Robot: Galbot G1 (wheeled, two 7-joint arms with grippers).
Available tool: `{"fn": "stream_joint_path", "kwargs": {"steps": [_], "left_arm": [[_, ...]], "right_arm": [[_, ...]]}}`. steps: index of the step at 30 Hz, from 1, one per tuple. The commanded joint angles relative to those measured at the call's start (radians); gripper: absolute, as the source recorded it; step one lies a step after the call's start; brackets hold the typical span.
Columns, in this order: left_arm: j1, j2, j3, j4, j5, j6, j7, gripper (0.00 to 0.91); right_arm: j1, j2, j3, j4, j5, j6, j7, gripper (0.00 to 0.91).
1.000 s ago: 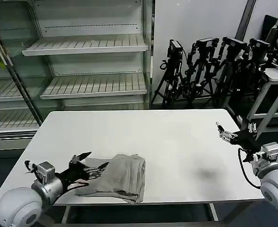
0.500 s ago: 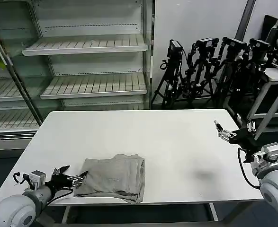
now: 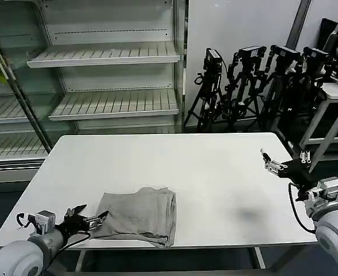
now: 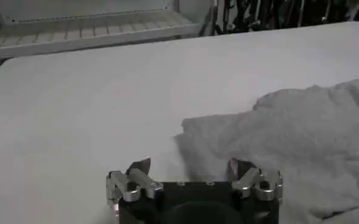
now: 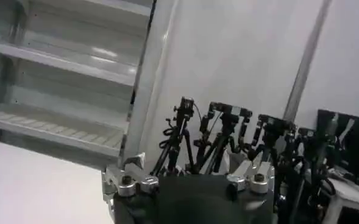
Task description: Fold and organize the clothes.
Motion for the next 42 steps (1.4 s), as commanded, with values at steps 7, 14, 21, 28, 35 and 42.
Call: {"fn": "stream_joint_path", "kwargs": {"steps": [7, 14, 21, 28, 35, 42], "left_arm": [[0.035, -0.025, 0.003, -0.027, -0.012, 0.001, 0.003, 0.907], [0.038, -0.046, 0.019, -0.024, -0.009, 0.001, 0.01, 0.907], [0.036, -0.058, 0.026, -0.025, 0.004, 0.0, 0.02, 0.05], [0.035, -0.068, 0.026, -0.032, 0.017, -0.001, 0.029, 0.05], [0.033, -0.077, 0.023, -0.038, 0.029, -0.001, 0.037, 0.05], [0.025, -0.087, 0.024, -0.036, 0.036, -0.001, 0.042, 0.05]], "right_arm": [[-0.008, 0.008, -0.002, 0.003, -0.004, 0.002, -0.001, 0.907], [-0.023, 0.011, 0.0, 0.006, -0.009, 0.002, -0.001, 0.907], [-0.038, 0.013, 0.008, 0.011, -0.011, 0.003, 0.0, 0.907], [-0.042, 0.014, 0.009, 0.014, -0.013, 0.003, 0.0, 0.907], [-0.048, 0.023, 0.007, 0.015, -0.018, 0.005, -0.001, 0.907], [-0.041, 0.024, 0.001, 0.01, -0.018, 0.006, -0.001, 0.907]]}}
